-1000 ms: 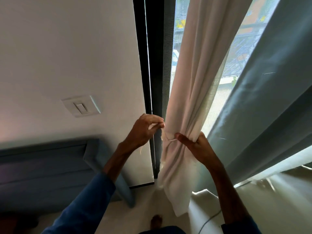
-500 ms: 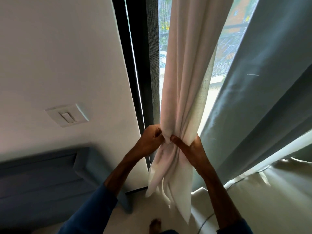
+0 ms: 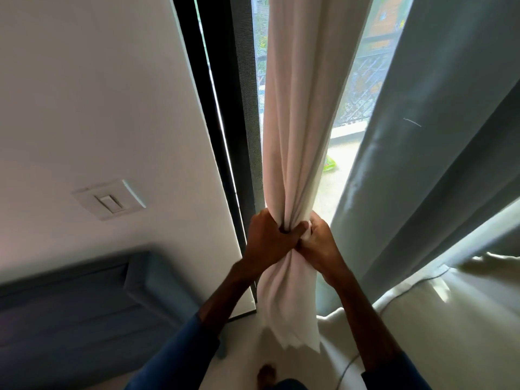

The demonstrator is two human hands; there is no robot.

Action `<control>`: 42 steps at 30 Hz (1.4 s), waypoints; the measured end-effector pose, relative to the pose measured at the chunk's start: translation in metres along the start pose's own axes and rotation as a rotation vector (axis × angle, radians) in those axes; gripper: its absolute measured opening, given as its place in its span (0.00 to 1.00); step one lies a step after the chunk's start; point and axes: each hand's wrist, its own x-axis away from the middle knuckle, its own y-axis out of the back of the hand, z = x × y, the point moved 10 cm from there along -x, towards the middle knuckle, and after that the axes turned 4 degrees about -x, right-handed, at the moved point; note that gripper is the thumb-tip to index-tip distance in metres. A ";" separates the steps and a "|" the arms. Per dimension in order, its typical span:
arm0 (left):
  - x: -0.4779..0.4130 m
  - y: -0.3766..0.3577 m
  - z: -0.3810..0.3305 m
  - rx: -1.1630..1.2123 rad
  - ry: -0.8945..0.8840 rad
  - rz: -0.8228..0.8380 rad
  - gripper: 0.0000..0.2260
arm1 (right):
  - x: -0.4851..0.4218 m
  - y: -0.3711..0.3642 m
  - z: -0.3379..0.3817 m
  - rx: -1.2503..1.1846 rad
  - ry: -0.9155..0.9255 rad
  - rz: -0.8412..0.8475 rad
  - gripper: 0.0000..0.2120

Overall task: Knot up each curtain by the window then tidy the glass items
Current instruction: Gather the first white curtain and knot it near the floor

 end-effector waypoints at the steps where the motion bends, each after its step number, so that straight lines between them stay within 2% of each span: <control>1: -0.001 -0.001 0.000 0.016 -0.006 0.010 0.29 | 0.001 0.000 0.002 -0.003 -0.002 0.041 0.27; 5: -0.007 0.001 -0.002 0.067 -0.070 0.077 0.21 | 0.011 0.009 0.005 -0.178 -0.078 0.249 0.22; 9: -0.010 0.000 -0.005 0.062 -0.141 0.203 0.18 | 0.013 0.034 0.003 -0.223 -0.096 0.198 0.14; 13: -0.013 -0.010 -0.007 0.034 -0.199 0.328 0.14 | 0.013 0.050 0.012 0.056 -0.013 0.078 0.03; 16: -0.017 -0.008 -0.006 0.043 -0.177 0.348 0.14 | 0.014 0.068 0.021 0.582 0.047 -0.015 0.09; 18: -0.016 -0.010 -0.009 0.072 -0.202 0.380 0.12 | 0.015 0.064 0.029 0.746 0.115 -0.001 0.13; 19: -0.015 -0.012 -0.012 0.076 -0.219 0.402 0.12 | 0.015 0.057 0.030 0.712 0.149 0.041 0.16; 21: -0.012 -0.016 -0.014 0.066 -0.224 0.439 0.12 | 0.015 0.041 0.029 0.485 0.130 0.151 0.19; 24: -0.011 -0.017 -0.013 0.039 -0.221 0.449 0.10 | 0.015 0.033 0.028 0.218 0.076 0.161 0.15; 27: -0.014 -0.011 -0.013 0.008 -0.263 0.404 0.12 | 0.016 0.043 0.036 0.278 0.134 0.056 0.10; 30: -0.021 -0.007 -0.008 -0.068 -0.272 0.340 0.16 | 0.018 0.050 0.046 0.449 0.149 0.020 0.08; 34: -0.031 0.006 -0.003 -0.450 -0.216 0.140 0.25 | 0.030 0.049 0.062 0.566 0.187 -0.056 0.04; 36: -0.034 0.010 -0.001 -0.543 -0.163 0.087 0.26 | 0.038 0.038 0.067 0.621 0.225 -0.085 0.06; 37: -0.035 0.009 0.000 -0.527 -0.135 0.090 0.26 | 0.041 0.028 0.068 0.648 0.245 -0.092 0.07; 39: -0.034 0.004 0.003 -0.348 -0.025 0.130 0.23 | 0.048 0.004 0.068 0.719 0.285 -0.087 0.09; 42: -0.033 -0.016 0.016 -0.097 0.165 0.230 0.20 | 0.058 -0.041 0.068 0.906 0.400 -0.050 0.07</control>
